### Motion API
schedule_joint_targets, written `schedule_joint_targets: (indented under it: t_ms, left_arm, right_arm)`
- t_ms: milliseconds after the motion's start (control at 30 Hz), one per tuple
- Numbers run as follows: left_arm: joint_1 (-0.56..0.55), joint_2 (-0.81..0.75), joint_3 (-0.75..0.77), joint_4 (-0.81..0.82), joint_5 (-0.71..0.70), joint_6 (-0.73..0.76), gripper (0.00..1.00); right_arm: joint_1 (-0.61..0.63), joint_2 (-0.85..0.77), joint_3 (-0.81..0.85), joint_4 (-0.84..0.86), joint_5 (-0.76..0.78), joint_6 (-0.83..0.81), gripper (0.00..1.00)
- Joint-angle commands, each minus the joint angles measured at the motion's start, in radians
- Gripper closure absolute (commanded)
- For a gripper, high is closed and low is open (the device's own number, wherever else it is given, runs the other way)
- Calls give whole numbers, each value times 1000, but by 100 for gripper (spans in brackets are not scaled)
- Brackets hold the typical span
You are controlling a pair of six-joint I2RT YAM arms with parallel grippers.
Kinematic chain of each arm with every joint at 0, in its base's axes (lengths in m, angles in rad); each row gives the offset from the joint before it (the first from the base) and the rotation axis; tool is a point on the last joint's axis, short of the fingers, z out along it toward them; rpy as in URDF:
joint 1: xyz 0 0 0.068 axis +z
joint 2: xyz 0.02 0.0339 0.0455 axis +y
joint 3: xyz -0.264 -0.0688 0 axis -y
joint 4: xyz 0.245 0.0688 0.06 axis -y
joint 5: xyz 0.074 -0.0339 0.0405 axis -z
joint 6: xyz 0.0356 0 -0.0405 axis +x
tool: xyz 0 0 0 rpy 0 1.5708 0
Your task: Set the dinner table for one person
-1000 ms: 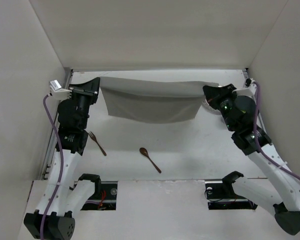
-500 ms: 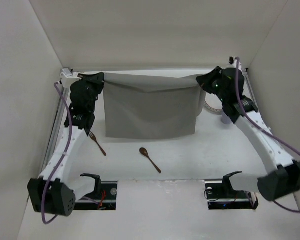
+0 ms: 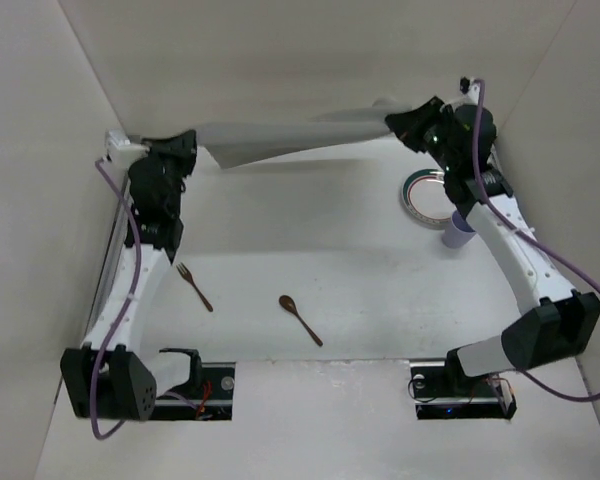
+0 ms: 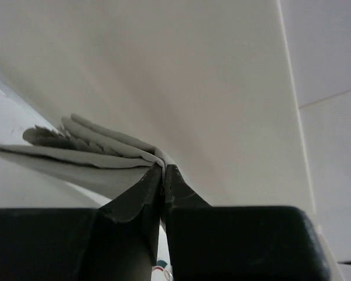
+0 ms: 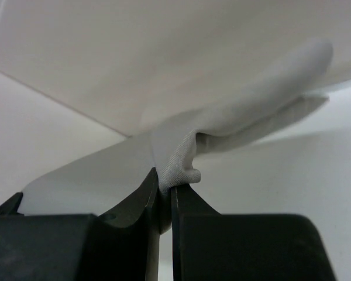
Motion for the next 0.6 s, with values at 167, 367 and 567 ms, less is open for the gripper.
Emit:
schedule_joint_targets:
  t_ms: [167, 367, 567]
  left_arm:
    - [68, -117, -674, 297, -32, -114, 99]
    - [101, -134, -879, 348, 33, -109, 98]
    - [176, -313, -1002, 213, 143, -88, 97]
  right_arm:
    - [-22, 2, -581, 396, -9, 51, 98]
    - [19, 21, -801, 473, 23, 111, 96]
    - [73, -65, -988, 437, 76, 199, 94]
